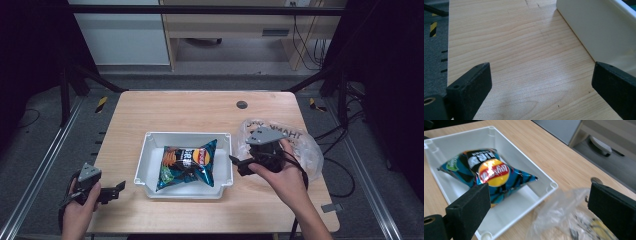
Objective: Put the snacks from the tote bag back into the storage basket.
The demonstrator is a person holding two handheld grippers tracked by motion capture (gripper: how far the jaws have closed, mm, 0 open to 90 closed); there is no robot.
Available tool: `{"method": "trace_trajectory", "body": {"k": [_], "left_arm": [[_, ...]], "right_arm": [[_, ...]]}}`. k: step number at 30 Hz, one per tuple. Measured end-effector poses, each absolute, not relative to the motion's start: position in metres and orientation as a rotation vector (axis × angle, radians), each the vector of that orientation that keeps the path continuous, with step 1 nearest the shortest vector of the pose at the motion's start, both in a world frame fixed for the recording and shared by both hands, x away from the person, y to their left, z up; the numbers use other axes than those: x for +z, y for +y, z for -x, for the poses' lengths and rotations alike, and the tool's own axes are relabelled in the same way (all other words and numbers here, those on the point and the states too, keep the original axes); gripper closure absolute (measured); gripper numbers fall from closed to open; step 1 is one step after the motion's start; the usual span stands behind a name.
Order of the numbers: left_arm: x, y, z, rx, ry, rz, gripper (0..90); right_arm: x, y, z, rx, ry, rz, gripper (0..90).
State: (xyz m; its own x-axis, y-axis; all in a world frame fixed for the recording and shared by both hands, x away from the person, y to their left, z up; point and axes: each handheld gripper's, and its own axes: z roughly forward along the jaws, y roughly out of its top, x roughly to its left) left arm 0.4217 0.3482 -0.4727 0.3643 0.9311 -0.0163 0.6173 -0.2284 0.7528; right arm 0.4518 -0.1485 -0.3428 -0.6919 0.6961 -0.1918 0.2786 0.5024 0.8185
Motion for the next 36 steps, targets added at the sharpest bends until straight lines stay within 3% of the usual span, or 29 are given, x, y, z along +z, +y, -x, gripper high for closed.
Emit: {"method": "trace_trajectory", "body": {"k": [15, 36], "left_arm": [[-0.473, 0.349, -0.421, 0.592, 1.350, -1.942, 2.6], [-0.474, 0.350, -0.422, 0.591, 1.353, -1.940, 2.6]], "right_arm": [[-0.385, -0.198, -0.444, 1.028, 2.158, -0.993, 5.0], [-0.434, -0.229, -0.437, 0.983, 2.139, -1.143, 6.4]]}}
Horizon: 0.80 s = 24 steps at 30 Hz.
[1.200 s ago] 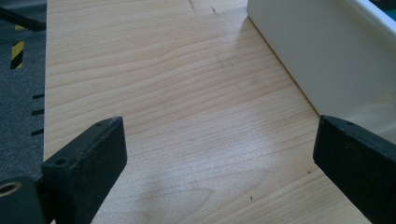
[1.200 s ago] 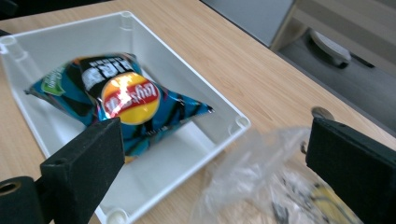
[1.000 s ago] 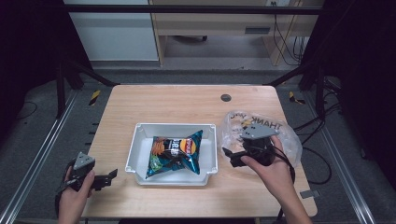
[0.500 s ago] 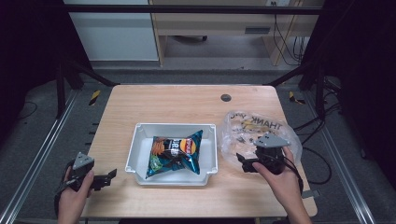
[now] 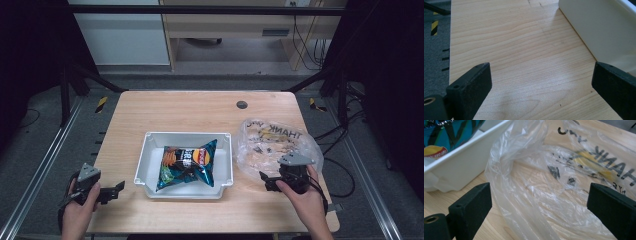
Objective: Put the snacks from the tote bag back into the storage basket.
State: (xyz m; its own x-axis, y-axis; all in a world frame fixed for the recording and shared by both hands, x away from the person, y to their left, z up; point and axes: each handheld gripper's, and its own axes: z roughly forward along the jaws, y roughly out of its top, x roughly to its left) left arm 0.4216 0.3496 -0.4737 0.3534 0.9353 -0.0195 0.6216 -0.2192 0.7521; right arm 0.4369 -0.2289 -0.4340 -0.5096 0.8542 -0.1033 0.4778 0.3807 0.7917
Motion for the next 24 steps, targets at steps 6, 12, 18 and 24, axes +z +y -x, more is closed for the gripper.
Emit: {"method": "trace_trajectory", "body": {"k": [6, 12, 18, 24], "left_arm": [[-0.474, 0.349, -0.422, 0.591, 1.352, -1.942, 2.6], [-0.474, 0.349, -0.422, 0.590, 1.350, -1.945, 2.6], [-0.474, 0.349, -0.422, 0.589, 1.348, -1.946, 2.6], [-0.473, 0.348, -0.422, 0.590, 1.347, -1.947, 2.6]], "right_arm": [[-0.442, -0.233, -0.434, 0.975, 2.138, -1.155, 6.6], [-0.450, -0.234, -0.431, 0.986, 2.139, -1.161, 6.7], [-0.453, -0.234, -0.428, 0.990, 2.137, -1.159, 6.8], [-0.458, -0.235, -0.426, 0.977, 2.157, -1.145, 6.9]]}}
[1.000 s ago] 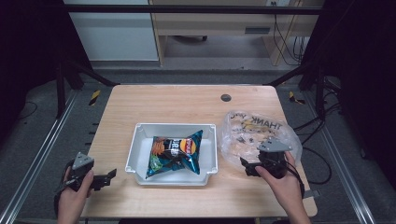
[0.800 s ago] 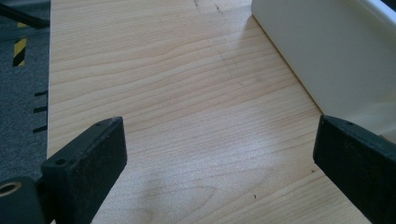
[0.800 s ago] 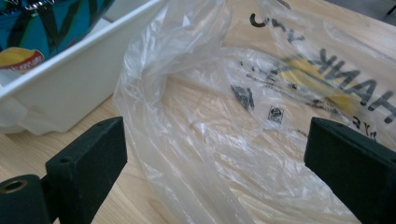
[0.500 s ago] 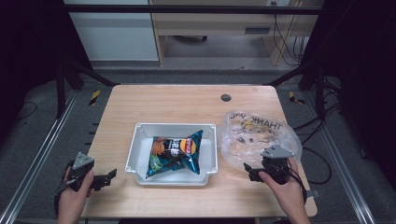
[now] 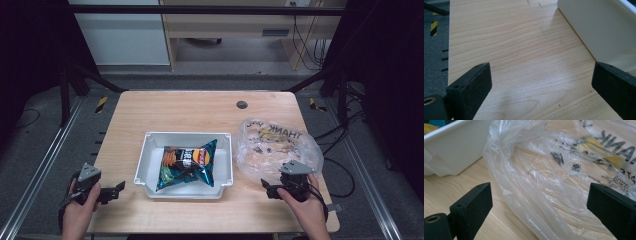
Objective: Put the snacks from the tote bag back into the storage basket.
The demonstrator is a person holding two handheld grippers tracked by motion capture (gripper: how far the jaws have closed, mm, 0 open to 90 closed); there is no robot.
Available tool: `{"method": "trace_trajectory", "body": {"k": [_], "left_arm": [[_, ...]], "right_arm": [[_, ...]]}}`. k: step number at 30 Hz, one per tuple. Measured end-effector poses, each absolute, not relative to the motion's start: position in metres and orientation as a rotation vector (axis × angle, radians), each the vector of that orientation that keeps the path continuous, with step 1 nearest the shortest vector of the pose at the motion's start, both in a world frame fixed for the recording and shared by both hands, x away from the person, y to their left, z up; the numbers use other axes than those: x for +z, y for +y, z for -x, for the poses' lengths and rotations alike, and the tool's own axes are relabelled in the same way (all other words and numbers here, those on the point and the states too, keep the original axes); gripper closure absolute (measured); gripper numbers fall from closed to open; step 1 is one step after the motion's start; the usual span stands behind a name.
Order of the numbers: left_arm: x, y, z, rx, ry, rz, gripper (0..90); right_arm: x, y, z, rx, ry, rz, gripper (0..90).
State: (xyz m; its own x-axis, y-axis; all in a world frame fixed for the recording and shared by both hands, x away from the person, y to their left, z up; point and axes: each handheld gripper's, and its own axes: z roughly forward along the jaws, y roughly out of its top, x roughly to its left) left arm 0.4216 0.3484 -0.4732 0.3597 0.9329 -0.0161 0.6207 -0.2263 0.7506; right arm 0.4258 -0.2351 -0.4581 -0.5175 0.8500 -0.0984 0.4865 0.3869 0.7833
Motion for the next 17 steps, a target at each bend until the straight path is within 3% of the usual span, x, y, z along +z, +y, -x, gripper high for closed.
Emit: {"method": "trace_trajectory", "body": {"k": [17], "left_arm": [[-0.472, 0.345, -0.423, 0.593, 1.327, -1.957, 2.6]], "right_arm": [[-0.469, -0.222, -0.424, 0.791, 2.253, -1.022, 7.2]]}}
